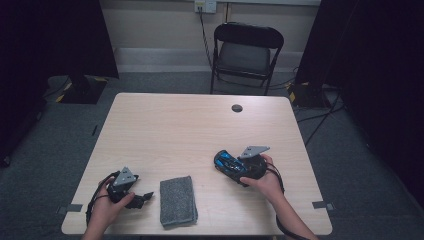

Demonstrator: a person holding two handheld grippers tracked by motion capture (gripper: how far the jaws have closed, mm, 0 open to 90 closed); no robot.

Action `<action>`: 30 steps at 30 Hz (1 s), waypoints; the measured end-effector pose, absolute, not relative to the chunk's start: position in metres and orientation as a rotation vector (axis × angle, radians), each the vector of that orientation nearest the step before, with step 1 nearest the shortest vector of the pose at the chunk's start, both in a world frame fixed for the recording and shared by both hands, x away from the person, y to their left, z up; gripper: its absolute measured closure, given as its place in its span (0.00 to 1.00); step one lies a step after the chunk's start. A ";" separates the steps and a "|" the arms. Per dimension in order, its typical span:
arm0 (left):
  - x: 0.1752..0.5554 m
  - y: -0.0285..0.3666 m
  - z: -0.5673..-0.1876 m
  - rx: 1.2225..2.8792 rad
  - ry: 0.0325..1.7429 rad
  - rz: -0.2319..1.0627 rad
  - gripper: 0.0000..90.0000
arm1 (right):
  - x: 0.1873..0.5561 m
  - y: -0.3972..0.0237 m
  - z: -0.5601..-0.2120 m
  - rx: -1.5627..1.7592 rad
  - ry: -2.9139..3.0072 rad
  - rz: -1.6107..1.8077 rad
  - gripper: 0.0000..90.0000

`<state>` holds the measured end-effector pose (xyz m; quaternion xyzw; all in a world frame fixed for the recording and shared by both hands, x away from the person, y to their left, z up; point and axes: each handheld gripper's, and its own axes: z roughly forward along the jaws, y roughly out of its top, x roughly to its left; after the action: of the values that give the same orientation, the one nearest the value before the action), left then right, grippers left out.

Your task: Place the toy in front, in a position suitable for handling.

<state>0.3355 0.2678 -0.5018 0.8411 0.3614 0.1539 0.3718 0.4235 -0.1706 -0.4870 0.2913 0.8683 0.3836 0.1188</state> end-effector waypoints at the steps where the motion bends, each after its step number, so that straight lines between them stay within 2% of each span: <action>1: 0.335 0.268 -0.502 2.156 0.926 0.394 0.14 | 0.423 -0.171 -0.487 0.852 2.539 1.122 0.23; 3: 0.335 0.268 -0.502 2.156 0.926 0.394 0.14 | 0.425 -0.169 -0.488 0.860 2.540 1.109 0.19; 17: 0.336 0.268 -0.502 2.156 0.926 0.394 0.14 | 0.428 -0.158 -0.494 0.827 2.571 1.056 0.23; 21: 0.335 0.268 -0.502 2.156 0.926 0.394 0.14 | 0.428 -0.162 -0.496 0.848 2.568 1.060 0.27; 30: 0.335 0.268 -0.502 2.156 0.926 0.394 0.14 | 0.428 -0.162 -0.495 0.855 2.570 1.049 0.28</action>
<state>0.3355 0.2678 -0.5019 0.8411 0.3614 0.1539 0.3719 0.4278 -0.1618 -0.4945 0.2923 0.8786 0.3587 0.1183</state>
